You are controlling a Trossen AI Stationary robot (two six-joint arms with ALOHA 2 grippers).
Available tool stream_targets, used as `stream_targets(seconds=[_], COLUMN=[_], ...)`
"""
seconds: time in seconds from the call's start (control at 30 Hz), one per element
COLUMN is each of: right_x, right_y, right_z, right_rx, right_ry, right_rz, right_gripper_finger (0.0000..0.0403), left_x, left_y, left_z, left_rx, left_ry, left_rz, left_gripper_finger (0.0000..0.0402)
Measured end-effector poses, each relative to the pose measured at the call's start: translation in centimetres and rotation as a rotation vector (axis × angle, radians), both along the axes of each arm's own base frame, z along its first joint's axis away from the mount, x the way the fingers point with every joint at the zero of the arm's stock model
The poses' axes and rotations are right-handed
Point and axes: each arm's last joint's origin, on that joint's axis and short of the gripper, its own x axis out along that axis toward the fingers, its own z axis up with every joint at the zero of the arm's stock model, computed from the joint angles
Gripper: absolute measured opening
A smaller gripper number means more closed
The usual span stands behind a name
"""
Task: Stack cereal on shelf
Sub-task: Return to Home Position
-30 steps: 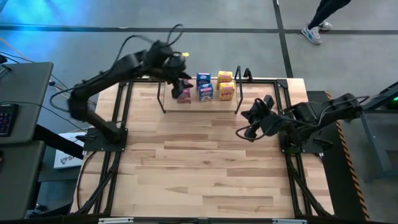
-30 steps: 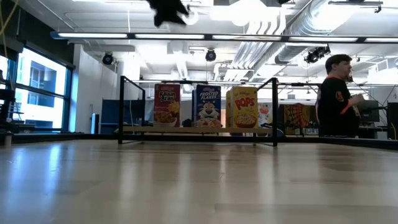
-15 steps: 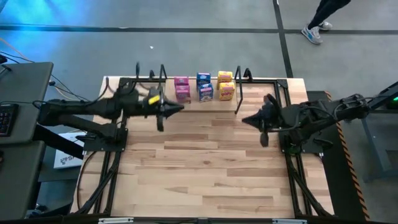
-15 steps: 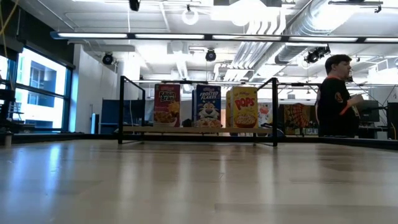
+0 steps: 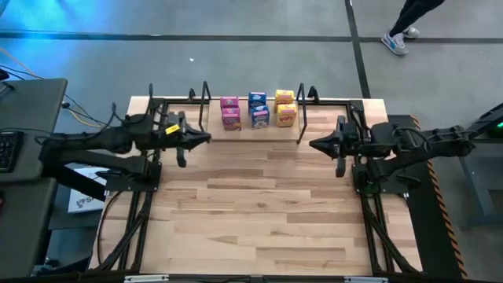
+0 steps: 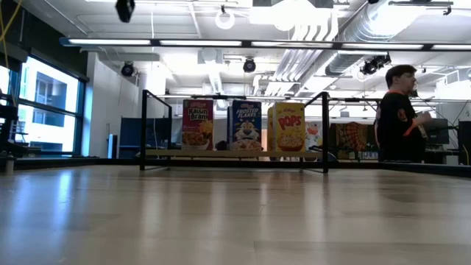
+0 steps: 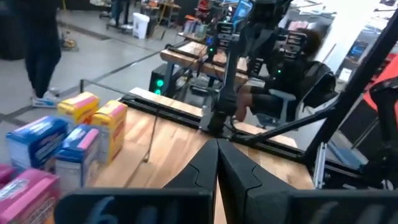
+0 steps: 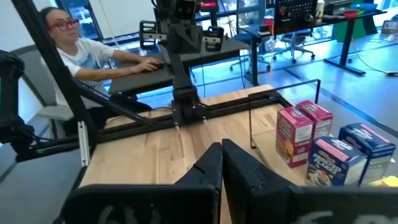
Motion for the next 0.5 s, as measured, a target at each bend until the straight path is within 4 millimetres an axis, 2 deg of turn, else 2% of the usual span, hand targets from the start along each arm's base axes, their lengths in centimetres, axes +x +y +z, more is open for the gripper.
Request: stream_targets(seconds=[0.13, 0.3, 0.5], right_x=[0.2, 0.1, -0.1], right_y=[0.0, 0.0, 0.0], right_z=[-0.4, -1.1, -1.5], right_rx=[-0.007, 0.012, 0.054], right_ry=[0.033, 0.111, 0.15], right_rz=[-0.007, -0.012, -0.023], right_gripper_finger=[0.0, 0.0, 0.0], left_x=[-1.3, -2.3, -3.8], left_y=[-0.1, -0.2, -0.2], left_z=[-1.6, -6.2, -10.0], left_rx=[0.004, -0.043, -0.074], left_ry=[-0.057, -0.121, -0.154], left_rz=[-0.02, -0.032, -0.029], left_gripper_finger=[0.0, 0.0, 0.0])
